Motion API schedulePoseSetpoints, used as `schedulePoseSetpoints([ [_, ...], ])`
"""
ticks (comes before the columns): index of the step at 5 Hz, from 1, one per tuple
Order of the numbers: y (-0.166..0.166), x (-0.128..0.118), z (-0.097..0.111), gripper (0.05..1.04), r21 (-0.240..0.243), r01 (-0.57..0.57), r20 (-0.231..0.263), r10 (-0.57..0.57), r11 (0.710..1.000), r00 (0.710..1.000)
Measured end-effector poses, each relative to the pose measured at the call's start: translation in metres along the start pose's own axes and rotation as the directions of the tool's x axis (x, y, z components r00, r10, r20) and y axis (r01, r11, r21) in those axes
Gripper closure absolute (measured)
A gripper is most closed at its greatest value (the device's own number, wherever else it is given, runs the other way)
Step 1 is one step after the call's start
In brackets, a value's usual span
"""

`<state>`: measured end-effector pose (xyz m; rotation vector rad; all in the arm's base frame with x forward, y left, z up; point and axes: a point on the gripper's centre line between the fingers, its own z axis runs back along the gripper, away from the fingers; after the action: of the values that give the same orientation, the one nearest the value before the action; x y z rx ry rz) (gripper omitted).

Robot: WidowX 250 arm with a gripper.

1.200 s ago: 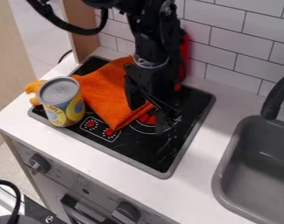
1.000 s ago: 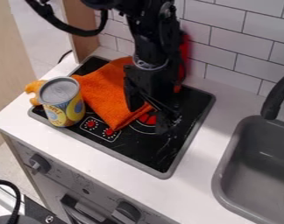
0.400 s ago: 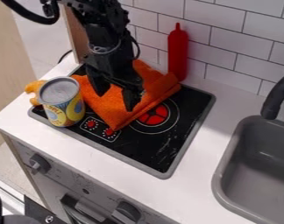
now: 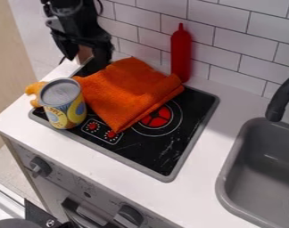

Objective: Move the can to bottom side of the stove

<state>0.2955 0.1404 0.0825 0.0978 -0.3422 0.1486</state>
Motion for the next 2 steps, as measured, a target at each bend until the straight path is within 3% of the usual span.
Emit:
schedulePoseSetpoints([
  [2,0.037,0.003,-0.009,0.085,-0.031,-0.006,-0.094,0.003,0.999,0.996],
])
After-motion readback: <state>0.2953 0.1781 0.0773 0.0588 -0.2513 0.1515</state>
